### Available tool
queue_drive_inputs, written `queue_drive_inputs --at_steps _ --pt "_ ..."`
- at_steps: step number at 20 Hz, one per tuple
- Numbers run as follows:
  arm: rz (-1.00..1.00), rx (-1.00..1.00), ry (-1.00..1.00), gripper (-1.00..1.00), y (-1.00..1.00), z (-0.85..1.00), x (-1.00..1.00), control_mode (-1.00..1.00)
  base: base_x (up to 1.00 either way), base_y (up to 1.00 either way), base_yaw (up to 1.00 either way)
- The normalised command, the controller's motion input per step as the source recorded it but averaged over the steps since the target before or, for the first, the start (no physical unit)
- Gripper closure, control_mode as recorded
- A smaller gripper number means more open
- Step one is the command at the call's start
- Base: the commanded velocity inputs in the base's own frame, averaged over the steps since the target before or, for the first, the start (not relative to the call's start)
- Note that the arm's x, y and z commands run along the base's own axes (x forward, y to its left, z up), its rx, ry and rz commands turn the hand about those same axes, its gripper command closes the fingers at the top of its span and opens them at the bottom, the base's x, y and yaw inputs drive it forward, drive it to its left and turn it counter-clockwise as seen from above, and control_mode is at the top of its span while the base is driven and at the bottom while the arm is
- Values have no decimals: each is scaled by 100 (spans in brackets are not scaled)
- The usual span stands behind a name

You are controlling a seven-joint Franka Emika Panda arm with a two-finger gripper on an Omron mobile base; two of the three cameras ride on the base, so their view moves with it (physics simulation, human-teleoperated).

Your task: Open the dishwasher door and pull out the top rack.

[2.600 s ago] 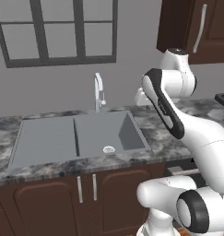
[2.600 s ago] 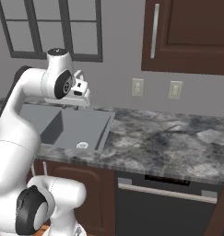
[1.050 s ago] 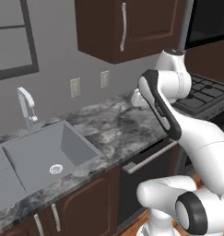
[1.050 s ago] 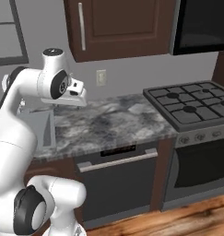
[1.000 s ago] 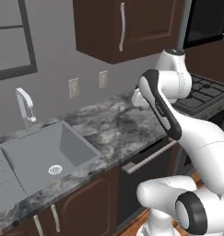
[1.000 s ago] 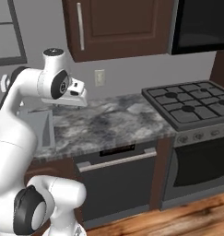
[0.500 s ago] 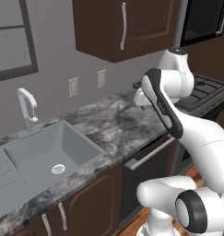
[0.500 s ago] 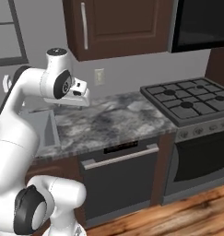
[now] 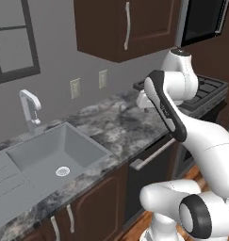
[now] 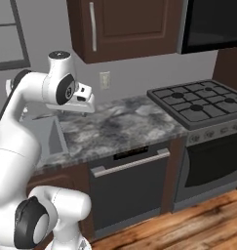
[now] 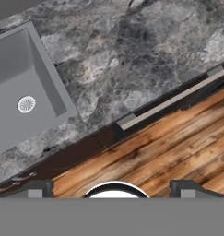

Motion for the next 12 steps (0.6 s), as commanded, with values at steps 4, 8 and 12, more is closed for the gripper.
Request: queue_drive_inputs --at_steps 4,8,12 --pt "0 0 0 -100 0 0 0 100 29 25 -16" --pt "0 0 0 -100 0 0 0 100 30 31 -14" --pt "0 0 0 -100 0 0 0 100 8 42 -8"
